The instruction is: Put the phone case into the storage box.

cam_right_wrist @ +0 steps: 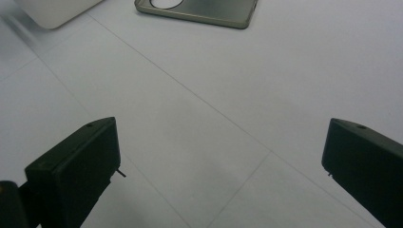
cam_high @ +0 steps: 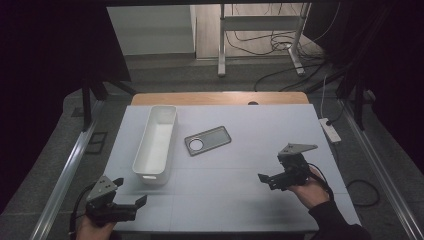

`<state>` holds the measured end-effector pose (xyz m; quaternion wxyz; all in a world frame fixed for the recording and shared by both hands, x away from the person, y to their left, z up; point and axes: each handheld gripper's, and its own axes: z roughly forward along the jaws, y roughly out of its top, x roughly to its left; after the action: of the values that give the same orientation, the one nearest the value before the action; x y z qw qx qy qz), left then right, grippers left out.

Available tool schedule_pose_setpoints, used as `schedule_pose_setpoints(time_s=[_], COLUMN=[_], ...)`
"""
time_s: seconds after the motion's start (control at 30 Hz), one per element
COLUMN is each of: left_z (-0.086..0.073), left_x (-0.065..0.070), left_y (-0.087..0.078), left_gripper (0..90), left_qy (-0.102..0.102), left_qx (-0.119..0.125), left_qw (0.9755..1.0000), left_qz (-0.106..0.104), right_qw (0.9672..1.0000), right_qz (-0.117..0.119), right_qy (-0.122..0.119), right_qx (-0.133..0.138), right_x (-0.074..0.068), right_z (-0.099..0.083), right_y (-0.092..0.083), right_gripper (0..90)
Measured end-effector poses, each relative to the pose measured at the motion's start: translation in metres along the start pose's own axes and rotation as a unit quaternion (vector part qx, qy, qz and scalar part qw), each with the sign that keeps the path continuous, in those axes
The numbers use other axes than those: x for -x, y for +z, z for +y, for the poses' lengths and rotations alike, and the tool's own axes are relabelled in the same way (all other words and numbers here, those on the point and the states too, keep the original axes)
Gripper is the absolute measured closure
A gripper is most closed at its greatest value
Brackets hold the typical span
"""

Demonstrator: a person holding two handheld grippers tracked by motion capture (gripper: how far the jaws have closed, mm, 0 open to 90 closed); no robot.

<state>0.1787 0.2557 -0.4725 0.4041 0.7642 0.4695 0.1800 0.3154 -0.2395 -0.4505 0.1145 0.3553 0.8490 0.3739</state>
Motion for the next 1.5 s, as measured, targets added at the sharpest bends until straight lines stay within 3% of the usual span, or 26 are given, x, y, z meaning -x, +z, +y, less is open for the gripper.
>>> schedule_pose_setpoints(time_s=[0.37, 1.13, 1.5], left_z=[-0.001, 0.000, 0.000], left_x=[-0.003, -0.002, -0.002], left_y=[-0.002, 0.000, 0.001], left_gripper=[1.3, 1.4, 1.5], left_qy=[-0.010, -0.003, -0.003], left_qx=[0.009, 0.004, 0.004], left_qw=[0.9999, 0.9999, 0.9999], left_qz=[-0.007, -0.009, -0.011], right_qw=[0.9999, 0.9992, 0.9991], right_qz=[0.002, 0.031, 0.027], right_qy=[-0.007, 0.000, -0.009], right_qx=[-0.010, -0.025, -0.032], right_x=[0.001, 0.004, 0.004], right_z=[0.012, 0.041, 0.051], right_y=[0.015, 0.054, 0.067], right_gripper=[0.0, 0.0, 0.0])
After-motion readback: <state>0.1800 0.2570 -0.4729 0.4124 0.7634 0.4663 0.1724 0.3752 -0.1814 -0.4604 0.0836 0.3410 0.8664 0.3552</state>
